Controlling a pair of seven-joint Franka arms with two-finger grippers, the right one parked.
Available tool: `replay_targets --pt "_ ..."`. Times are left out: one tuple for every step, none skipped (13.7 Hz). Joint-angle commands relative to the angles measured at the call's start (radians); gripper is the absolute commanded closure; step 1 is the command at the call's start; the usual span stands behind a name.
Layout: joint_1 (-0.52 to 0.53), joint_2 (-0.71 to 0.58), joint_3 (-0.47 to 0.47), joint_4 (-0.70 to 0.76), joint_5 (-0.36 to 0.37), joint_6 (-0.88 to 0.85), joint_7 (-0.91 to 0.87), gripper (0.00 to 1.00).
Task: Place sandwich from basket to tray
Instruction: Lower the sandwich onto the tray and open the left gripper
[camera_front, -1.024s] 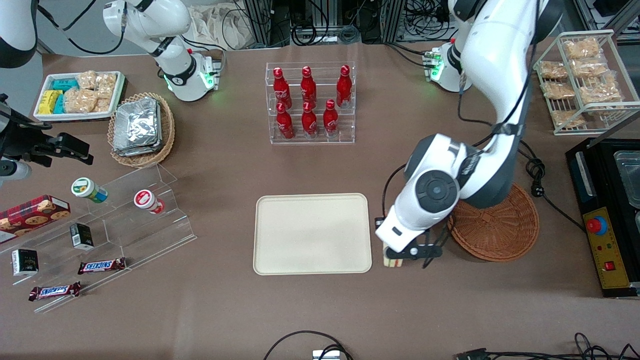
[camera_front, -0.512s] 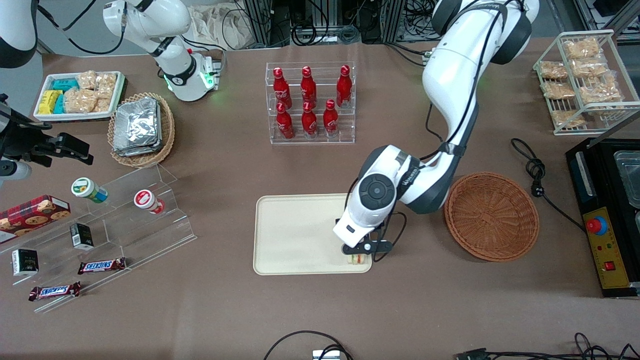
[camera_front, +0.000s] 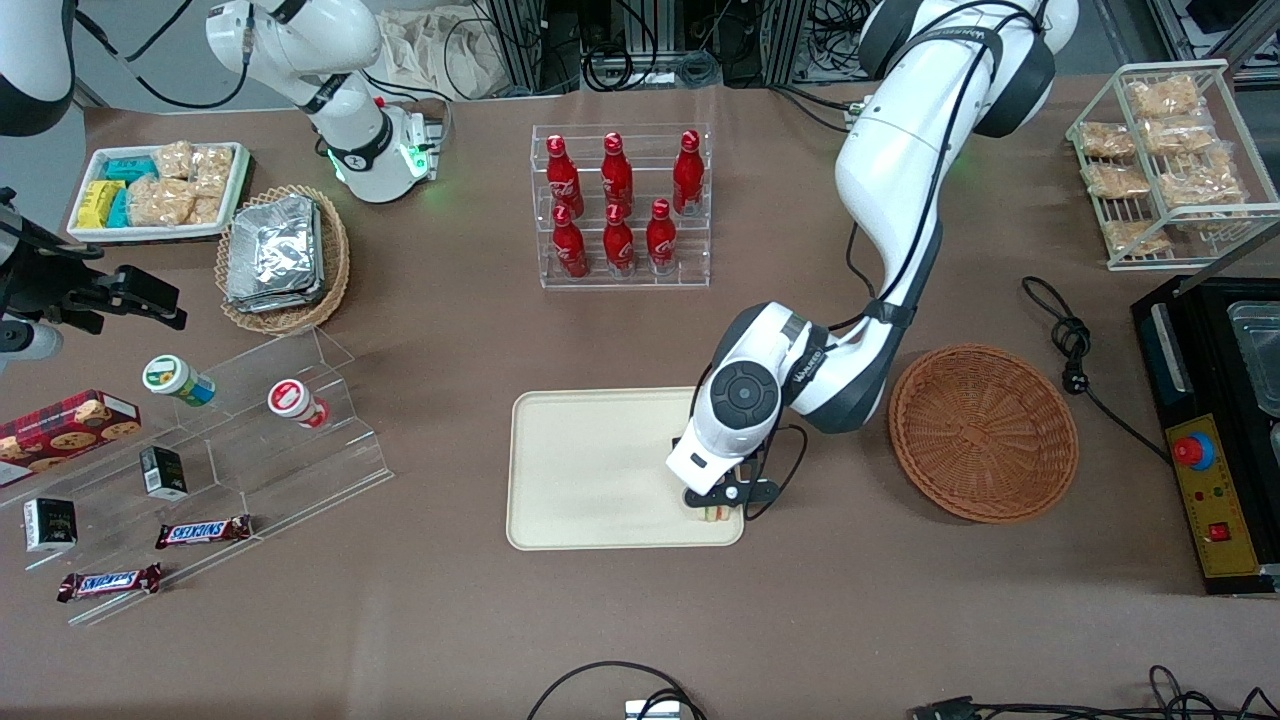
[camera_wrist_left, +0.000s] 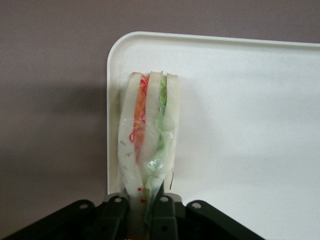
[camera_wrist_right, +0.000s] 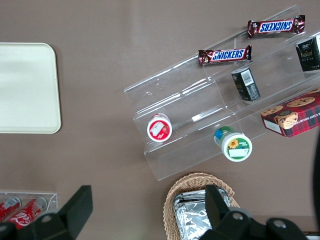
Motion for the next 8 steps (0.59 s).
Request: replay_targets --pt "-0.006 -0.021 0.005 -0.010 -0.004 0.001 -0.012 0.00" --pt "-0.005 -0.027 0.005 -0.009 -0.004 0.001 -0.013 0.00" --pt "-0.002 -0.039 0.005 -0.007 -0.004 0.003 -0.013 0.00" --pt "0.001 -0.051 0.007 -0.007 -0.002 0.003 -0.013 0.00" --pt "0.004 -0.070 0.008 -0.009 -0.004 -0.003 -0.013 0.00" --pt "0.007 -0.100 0.010 -0.018 -0.004 -0.023 -0.015 0.00" --pt "0.013 -0.136 0.013 -0.027 -0.004 -0.048 -0.015 0.00" --pt "0.027 -0.165 0.013 -0.029 -0.004 -0.081 -0.013 0.00"
